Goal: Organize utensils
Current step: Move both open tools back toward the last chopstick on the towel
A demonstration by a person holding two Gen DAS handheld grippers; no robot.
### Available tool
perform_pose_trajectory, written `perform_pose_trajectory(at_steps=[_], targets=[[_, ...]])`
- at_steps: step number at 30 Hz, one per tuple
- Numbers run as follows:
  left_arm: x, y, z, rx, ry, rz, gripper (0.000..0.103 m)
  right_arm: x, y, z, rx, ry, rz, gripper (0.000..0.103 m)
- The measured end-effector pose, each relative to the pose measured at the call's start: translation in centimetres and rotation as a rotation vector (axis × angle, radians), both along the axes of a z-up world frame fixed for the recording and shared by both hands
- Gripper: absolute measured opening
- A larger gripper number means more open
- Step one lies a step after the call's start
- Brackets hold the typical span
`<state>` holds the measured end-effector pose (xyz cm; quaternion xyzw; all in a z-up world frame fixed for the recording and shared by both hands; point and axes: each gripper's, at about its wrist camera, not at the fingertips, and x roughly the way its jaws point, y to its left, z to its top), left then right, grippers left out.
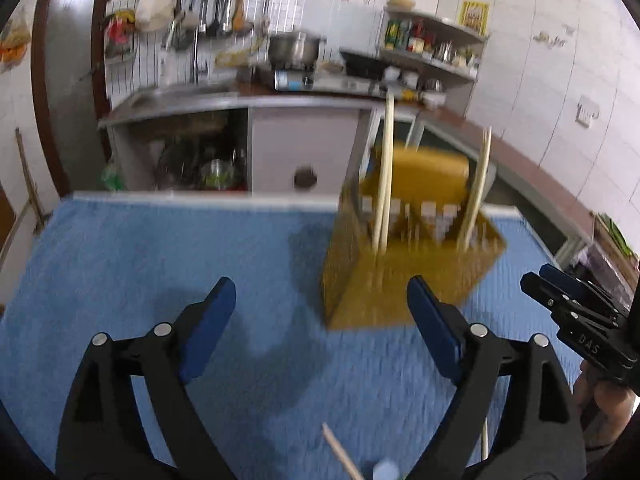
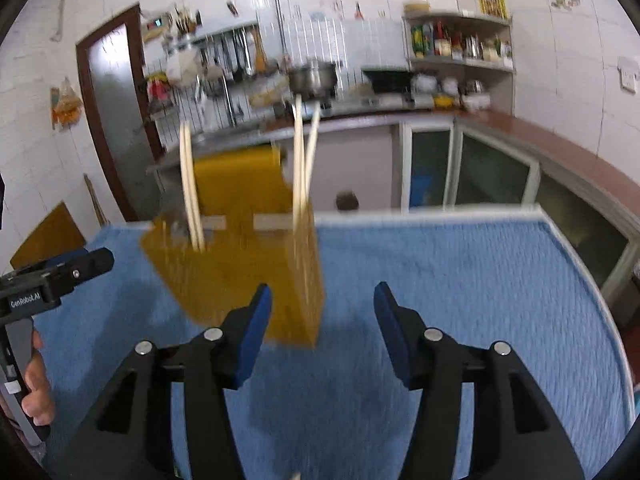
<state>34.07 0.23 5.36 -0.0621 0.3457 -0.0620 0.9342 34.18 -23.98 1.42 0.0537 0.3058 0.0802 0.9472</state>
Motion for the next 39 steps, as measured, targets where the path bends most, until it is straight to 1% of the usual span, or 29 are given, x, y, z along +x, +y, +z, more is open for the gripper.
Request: perform_pose_trajectory(at_steps=[3,7,11,13,15,17,19,20,21,22,23,26,29,32,35,39], targets=[[-1.6,-0.1,-2.0,0.001,0.085,-0.002,0.085,-2.0,-0.2,-1.9,0.013,0.073,-0.013,0.054],[-3.5,-0.9,-4.6,0.017,0.185,-0.014,0.085,-4.2,0.2,-3.7,0.001,0.129,-0.011,0.054],[-5.0,-1.7,-6.3,0.044,0.227,-0.027,0.083,-6.6,1.2,-5.0,-0.029,0.163,0.008,0.054],[-5.6,-1.8,-7.1,0.040,0.240,-0.028,0.078,-7.7,1.7,-5.7,-0.043,0.178,0.013,0.054],[-5.9,-1.9,-7.7,0.025,0.265,-0.033,0.065,-8.4,2.0,-6.5,-0.043,0.196,0.019,0.052],[-6.0,-1.8,-8.4,0.017,0.287,-0.035,0.057,-8.6,2.2,-6.9,-0.052,0.212,0.016,0.052],[-5.9,-1.8,-9.1,0.022,0.300,-0.034,0.054,-8.8,2.6,-7.6,-0.069,0.233,0.016,0.048],[-5.8,-1.9,-9.3,0.021,0.309,-0.036,0.050,-8.8,2.9,-7.9,-0.074,0.244,0.017,0.046],[-5.7,-2.0,-9.7,0.021,0.321,-0.040,0.046,-8.8,3.1,-8.2,-0.079,0.257,0.017,0.040],[-5.6,-2.0,-9.9,0.032,0.322,-0.037,0.045,-8.6,3.3,-8.5,-0.082,0.268,0.021,0.037],[-5.4,-2.2,-9.8,0.040,0.317,-0.035,0.043,-8.6,3.4,-8.6,-0.084,0.275,0.024,0.036],[-5.1,-2.4,-9.8,0.048,0.328,-0.034,0.042,-8.5,3.8,-8.9,-0.105,0.280,0.025,0.035],[-4.9,-2.4,-9.7,0.059,0.343,-0.023,0.037,-8.5,3.8,-8.8,-0.110,0.287,0.029,0.035],[-4.4,-3.2,-9.8,0.106,0.359,-0.032,0.037,-8.3,3.9,-8.8,-0.116,0.286,0.030,0.032],[-4.0,-3.4,-9.8,0.116,0.365,-0.030,0.037,-7.9,3.8,-8.7,-0.108,0.287,0.028,0.027],[-3.9,-3.6,-9.8,0.140,0.363,-0.013,0.032,-7.6,3.8,-8.8,-0.105,0.283,0.025,0.019]])
